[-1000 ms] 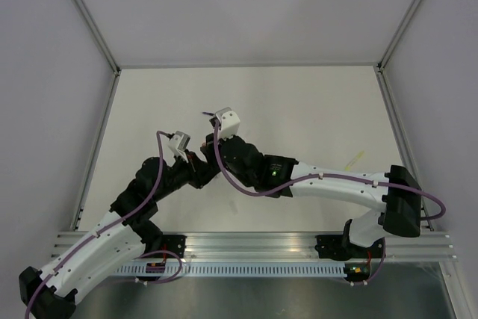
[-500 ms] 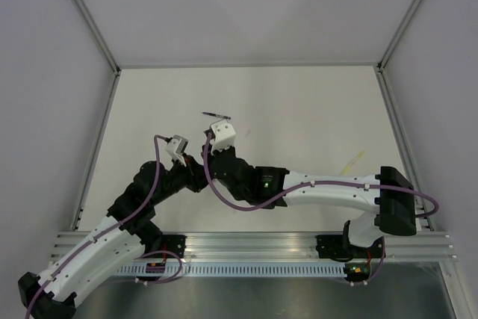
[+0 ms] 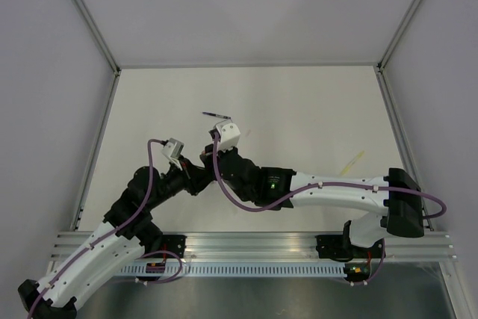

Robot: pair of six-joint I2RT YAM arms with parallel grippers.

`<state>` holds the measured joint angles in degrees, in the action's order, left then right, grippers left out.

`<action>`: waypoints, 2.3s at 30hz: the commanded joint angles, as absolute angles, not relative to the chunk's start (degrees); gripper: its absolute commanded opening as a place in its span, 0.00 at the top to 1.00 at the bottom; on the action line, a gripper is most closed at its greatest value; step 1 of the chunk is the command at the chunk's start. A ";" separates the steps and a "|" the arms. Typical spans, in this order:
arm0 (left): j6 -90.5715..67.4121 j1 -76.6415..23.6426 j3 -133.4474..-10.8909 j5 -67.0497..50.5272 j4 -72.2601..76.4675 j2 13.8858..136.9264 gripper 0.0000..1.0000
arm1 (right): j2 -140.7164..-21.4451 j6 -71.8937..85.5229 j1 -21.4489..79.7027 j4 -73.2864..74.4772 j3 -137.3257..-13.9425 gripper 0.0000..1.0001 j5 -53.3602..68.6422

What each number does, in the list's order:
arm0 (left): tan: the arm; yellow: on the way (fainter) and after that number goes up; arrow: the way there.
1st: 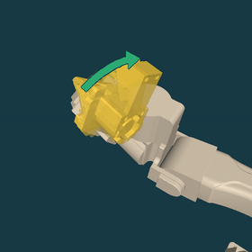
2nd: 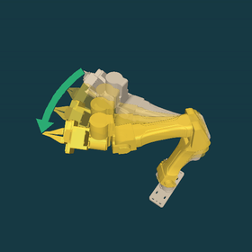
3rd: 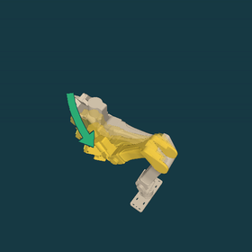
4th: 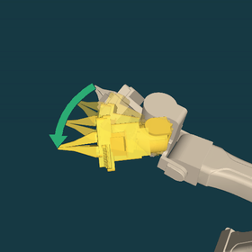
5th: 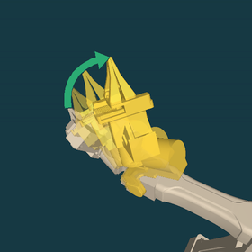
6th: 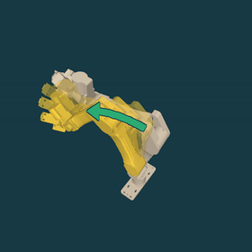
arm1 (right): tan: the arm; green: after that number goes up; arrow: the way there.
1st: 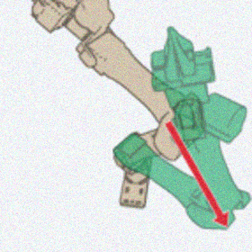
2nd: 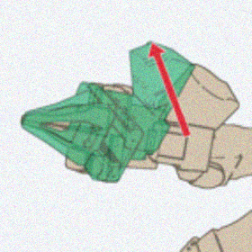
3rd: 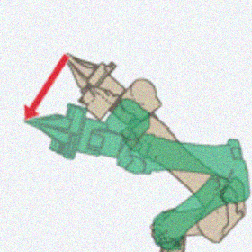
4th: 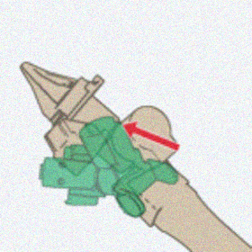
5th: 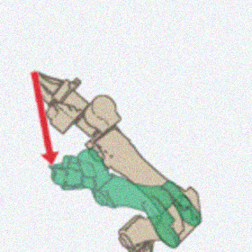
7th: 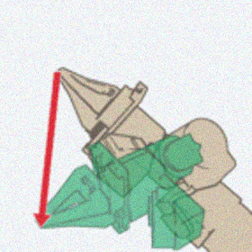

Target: Insert the pens into the pen caps

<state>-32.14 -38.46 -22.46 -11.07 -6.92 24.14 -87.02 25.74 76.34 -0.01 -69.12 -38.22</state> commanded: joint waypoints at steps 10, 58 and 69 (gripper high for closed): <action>-31.55 -38.14 -22.32 -13.18 -0.35 21.01 0.98 | -81.66 25.23 77.08 3.08 -67.59 0.50 -36.47; -41.66 -38.14 -21.45 -39.46 19.16 18.81 0.98 | -62.22 21.45 76.99 -20.65 -44.03 0.51 3.60; -41.92 -38.14 -20.74 -39.64 20.13 18.72 0.98 | -63.63 22.15 77.08 -23.90 -44.65 0.58 4.22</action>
<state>-40.66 -38.33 -21.15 -38.09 17.17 19.09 -63.22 21.28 76.77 -19.81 -42.37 3.20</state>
